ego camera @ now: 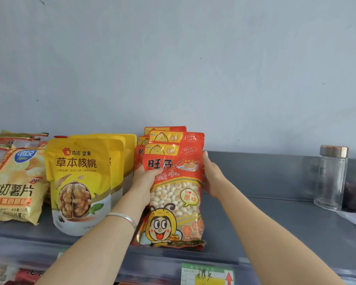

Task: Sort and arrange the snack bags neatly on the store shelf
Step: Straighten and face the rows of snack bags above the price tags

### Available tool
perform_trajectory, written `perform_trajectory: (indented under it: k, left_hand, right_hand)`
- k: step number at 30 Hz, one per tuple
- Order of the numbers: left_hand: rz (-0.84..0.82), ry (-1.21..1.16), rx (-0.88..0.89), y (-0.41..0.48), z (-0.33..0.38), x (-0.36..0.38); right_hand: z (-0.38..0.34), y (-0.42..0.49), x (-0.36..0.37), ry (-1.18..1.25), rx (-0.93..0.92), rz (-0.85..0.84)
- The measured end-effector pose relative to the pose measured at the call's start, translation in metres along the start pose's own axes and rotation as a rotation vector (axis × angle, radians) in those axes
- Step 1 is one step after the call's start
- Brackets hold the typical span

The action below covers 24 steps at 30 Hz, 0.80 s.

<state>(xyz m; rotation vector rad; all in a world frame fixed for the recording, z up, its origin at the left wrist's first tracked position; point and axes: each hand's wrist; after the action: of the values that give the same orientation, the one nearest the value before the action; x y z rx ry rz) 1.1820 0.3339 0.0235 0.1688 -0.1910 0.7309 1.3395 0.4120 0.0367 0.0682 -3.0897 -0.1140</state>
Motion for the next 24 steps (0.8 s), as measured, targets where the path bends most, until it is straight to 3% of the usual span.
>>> perform_trajectory:
  k: [5, 8, 11, 16, 24]
  left_hand:
    - [0.08, 0.081, 0.049, 0.013, -0.004, 0.01]
    - [0.106, 0.207, 0.12, 0.02, -0.005, 0.017]
    - [0.124, 0.349, 0.136, 0.027, 0.0, 0.024]
    - [0.074, 0.478, 0.17, 0.04, 0.012, 0.031]
    - [0.01, 0.566, 0.187, 0.072, 0.019, 0.043]
  right_hand:
    - [-0.009, 0.019, 0.005, -0.039, -0.219, 0.191]
    - [-0.027, 0.028, 0.006, -0.443, -0.55, 0.347]
    - [-0.048, 0.035, 0.016, -0.743, -0.803, 0.321]
    - [-0.065, 0.052, 0.044, -1.018, -0.924, 0.173]
    - [-0.069, 0.076, 0.077, -1.137, -0.966, 0.111]
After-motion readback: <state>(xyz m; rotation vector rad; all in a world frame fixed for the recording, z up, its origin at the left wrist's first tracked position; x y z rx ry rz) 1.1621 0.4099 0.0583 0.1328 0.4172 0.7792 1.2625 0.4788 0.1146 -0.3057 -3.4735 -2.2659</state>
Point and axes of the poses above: each hand's wrist, its own y-axis towards the middle knuckle, its own x-axis out of the palm, z = x × y, and after that the axes turned 12 degrees about z, right-handed
